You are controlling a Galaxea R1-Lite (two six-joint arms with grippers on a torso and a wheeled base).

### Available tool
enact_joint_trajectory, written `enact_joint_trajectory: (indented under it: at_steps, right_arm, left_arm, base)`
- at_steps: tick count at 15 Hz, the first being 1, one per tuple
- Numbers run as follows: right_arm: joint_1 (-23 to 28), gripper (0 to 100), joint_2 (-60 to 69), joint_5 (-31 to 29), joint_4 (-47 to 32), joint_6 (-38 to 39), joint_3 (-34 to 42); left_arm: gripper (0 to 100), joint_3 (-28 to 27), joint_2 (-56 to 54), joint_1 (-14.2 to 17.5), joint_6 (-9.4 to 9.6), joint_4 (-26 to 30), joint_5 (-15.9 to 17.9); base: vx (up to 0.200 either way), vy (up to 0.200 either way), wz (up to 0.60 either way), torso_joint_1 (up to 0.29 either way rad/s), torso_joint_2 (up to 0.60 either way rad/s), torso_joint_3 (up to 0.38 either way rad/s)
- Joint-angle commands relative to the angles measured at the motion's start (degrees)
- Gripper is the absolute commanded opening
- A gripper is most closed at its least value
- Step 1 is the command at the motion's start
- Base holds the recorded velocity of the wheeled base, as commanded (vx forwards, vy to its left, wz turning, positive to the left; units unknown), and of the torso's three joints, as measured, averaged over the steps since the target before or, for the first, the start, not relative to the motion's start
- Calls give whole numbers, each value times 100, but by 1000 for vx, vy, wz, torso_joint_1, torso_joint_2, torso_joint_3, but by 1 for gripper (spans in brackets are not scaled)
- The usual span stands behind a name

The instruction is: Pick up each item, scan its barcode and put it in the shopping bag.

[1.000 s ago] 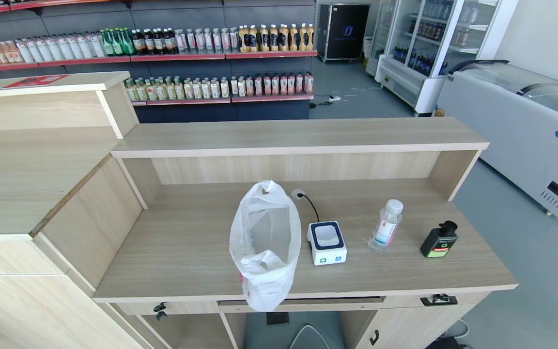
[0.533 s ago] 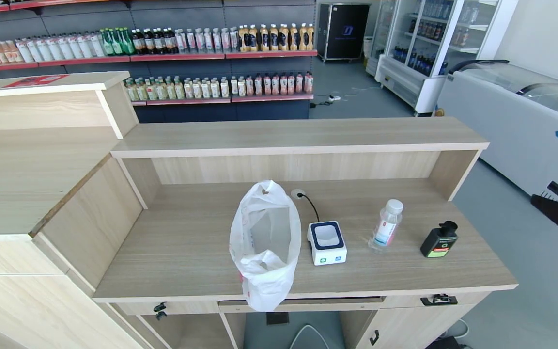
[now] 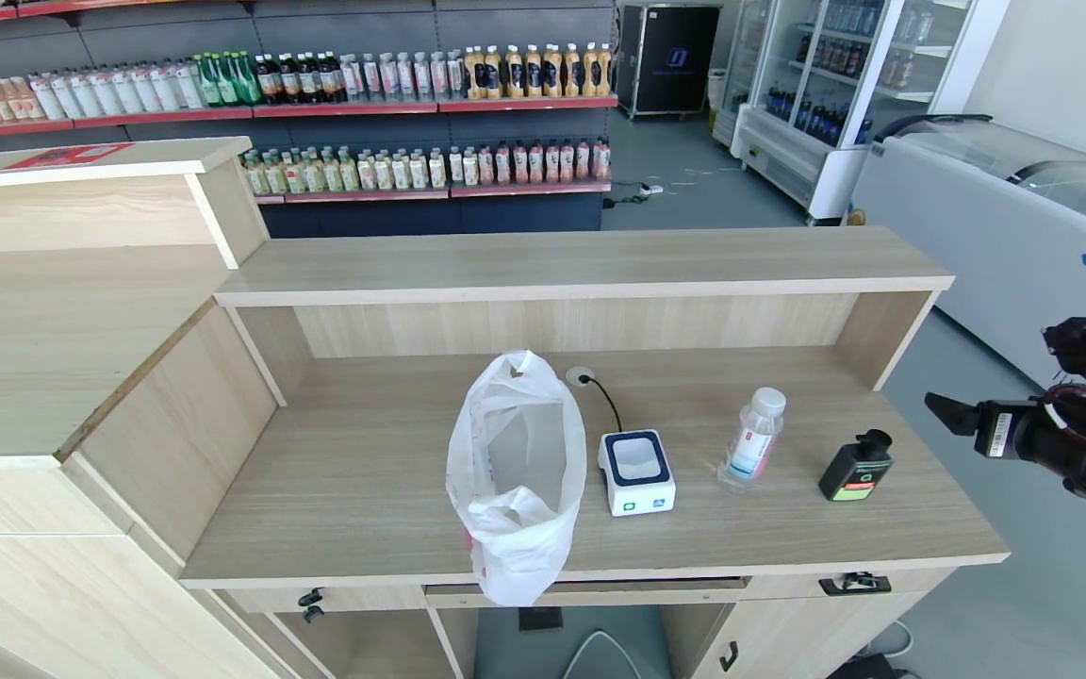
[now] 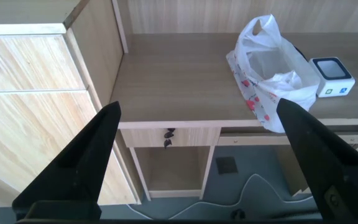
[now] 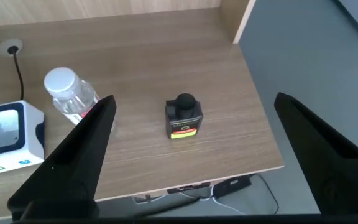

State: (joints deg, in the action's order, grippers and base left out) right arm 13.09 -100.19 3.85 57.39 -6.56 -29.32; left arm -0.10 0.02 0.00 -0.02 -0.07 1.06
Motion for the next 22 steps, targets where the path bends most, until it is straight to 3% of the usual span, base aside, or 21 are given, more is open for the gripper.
enact_joint_trajectory:
  at_steps: [1, 11, 16, 22]
  right_arm:
    - [9, 100, -1160, 10, 483, -65, 128]
    - [-931, 100, -2593, 151, 2057, -496, 5]
    - [-1002, 100, -3076, 195, 2259, -926, -452]
    - [-1098, 100, -3560, 749, 2294, -1128, -971]
  left_arm:
    - [100, 1, -2, 0, -6, -1, -1]
    - [100, 1, -2, 0, -6, -1, -1]
    - [100, 1, -2, 0, -6, -1, -1]
    - [100, 1, -2, 0, -6, -1, -1]
  base:
    - [0, 0, 0, 0, 0, 0]
    - [0, 0, 0, 0, 0, 0]
    - [0, 0, 0, 0, 0, 0]
    - [0, 0, 0, 0, 0, 0]
